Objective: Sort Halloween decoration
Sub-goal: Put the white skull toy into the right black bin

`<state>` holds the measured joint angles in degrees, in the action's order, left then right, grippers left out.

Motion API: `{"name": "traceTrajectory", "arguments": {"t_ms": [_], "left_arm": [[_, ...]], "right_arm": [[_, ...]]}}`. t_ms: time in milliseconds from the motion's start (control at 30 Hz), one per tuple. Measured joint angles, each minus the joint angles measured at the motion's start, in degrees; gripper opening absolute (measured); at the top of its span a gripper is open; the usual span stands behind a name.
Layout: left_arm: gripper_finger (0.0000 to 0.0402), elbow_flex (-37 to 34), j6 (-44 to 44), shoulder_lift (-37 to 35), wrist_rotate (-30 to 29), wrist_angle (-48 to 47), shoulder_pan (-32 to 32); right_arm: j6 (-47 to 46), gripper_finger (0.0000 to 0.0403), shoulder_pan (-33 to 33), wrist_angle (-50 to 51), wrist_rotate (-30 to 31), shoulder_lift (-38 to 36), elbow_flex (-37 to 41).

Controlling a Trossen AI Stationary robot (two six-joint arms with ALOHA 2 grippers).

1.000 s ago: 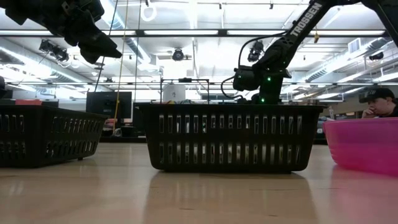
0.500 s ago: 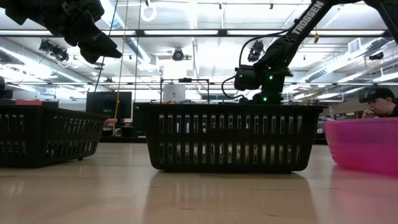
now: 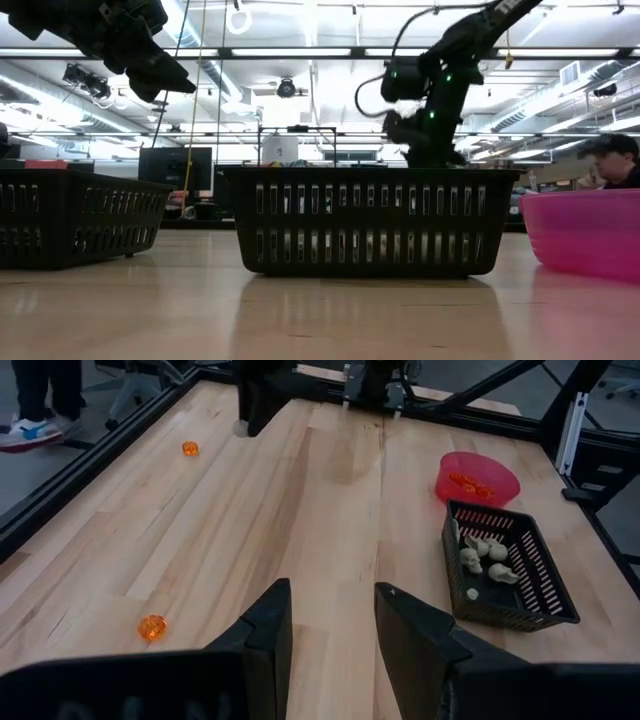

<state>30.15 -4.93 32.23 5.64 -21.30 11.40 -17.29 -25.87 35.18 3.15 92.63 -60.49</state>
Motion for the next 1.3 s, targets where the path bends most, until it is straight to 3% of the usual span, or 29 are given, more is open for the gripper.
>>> {"name": "traceTrajectory", "arguments": {"t_ms": [300, 700, 1300], "left_arm": [[0.0116, 0.0, 0.0, 0.0, 0.0, 0.0, 0.0], [0.0116, 0.0, 0.0, 0.0, 0.0, 0.1, 0.0], [0.0116, 0.0, 0.0, 0.0, 0.0, 0.5, 0.0]], "right_arm": [[-4.1, 0.0085, 8.3, -0.5, -4.0, -3.7, 0.0], [-7.7, 0.0086, 21.1, -10.6, -9.3, -3.7, -0.1], [-11.6, 0.0086, 36.9, -21.0, -6.9, -3.7, -0.2]]}}
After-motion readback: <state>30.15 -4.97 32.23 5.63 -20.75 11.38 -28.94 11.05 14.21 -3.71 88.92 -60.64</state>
